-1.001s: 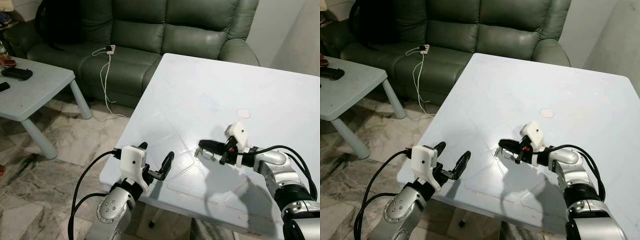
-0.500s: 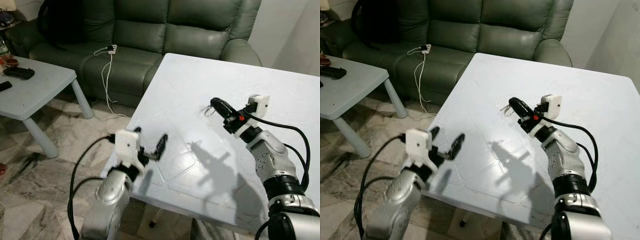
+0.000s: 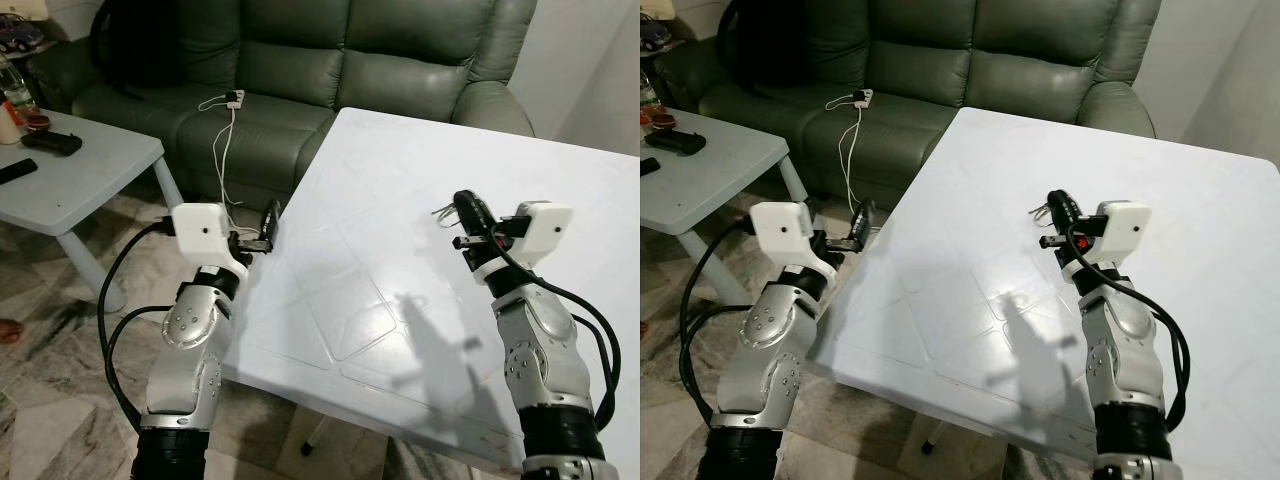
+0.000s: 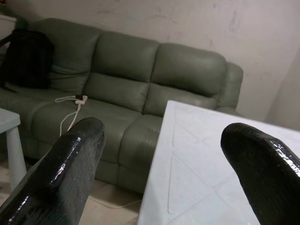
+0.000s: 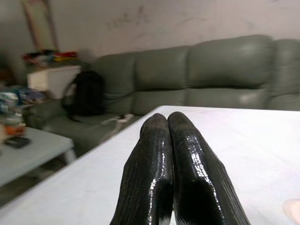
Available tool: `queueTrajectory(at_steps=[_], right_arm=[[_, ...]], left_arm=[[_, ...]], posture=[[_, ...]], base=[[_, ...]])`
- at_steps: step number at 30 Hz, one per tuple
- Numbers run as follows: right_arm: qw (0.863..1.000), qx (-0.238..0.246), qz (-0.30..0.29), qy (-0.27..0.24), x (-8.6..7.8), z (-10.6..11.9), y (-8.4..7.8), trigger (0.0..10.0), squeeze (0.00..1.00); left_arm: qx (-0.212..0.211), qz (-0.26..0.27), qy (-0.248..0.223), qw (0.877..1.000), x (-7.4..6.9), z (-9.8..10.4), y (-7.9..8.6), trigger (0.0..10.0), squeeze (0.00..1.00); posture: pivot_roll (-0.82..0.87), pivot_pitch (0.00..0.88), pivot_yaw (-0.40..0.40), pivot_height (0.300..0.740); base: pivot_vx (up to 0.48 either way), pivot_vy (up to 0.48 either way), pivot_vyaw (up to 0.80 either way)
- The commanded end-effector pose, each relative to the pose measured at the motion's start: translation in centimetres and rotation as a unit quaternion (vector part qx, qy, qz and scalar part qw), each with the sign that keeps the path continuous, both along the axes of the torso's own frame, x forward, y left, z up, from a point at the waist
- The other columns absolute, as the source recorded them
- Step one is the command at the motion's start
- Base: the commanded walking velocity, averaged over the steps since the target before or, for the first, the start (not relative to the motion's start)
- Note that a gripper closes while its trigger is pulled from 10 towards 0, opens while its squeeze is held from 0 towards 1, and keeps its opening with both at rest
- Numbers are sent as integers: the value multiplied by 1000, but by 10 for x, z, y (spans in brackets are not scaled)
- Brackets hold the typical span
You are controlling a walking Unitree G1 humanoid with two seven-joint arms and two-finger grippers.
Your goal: Hang keys on a hook
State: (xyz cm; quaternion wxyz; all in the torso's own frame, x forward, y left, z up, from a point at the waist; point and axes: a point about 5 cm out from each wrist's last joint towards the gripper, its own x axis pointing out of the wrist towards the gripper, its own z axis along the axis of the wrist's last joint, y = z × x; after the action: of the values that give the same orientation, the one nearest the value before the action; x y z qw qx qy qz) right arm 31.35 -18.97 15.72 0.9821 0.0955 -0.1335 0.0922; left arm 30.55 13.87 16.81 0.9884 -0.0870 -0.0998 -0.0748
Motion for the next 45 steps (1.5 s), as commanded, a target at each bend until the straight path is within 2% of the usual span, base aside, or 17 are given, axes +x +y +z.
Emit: queueTrajectory(at_steps=[1, 2, 6, 11, 18, 35, 41, 45], right_arm=[[1000, -24, -10, -12, -7, 1, 4, 10000, 0], [998, -52, -20, -13, -12, -2, 7, 10000, 0], [996, -76, -39, 12, -17, -12, 11, 10000, 0], [995, -74, -54, 43, -21, -20, 18, 10000, 0], [994, -80, -56, 46, -20, -20, 23, 10000, 0], [993, -82, -66, 54, -19, -20, 30, 10000, 0], [993, -84, -66, 54, -20, -19, 30, 10000, 0], [993, -85, -65, 55, -20, -19, 30, 10000, 0]], left_arm=[[-1, 16, 4, 1000, -2, -7, 7, 10000, 0], [-2, 22, 7, 1000, -4, -11, 9, 10000, 0], [-6, 16, 4, 1000, -8, -14, 9, 10000, 0], [-14, 13, 6, 1000, -9, -16, 9, 10000, 0], [-26, 16, 3, 1000, -3, -14, 10, 10000, 0], [0, 18, -9, 1000, 2, -11, 12, 10000, 0], [1, 23, -4, 1000, 2, -13, 12, 10000, 0], [-30, 24, -2, 999, 2, -14, 10, 10000, 0]], posture=[[-8, 0, -53, 740], [-12, 0, -49, 740], [-10, 0, -49, 740], [-7, 0, -41, 740], [-17, 0, -29, 740], [-15, 0, -11, 740], [-17, 0, -14, 740], [-19, 0, -19, 740]], base=[[0, 0, 0], [0, 0, 0], [0, 0, 0], [0, 0, 0], [0, 0, -640], [0, 0, -769], [0, -459, -769], [0, -120, -769]])
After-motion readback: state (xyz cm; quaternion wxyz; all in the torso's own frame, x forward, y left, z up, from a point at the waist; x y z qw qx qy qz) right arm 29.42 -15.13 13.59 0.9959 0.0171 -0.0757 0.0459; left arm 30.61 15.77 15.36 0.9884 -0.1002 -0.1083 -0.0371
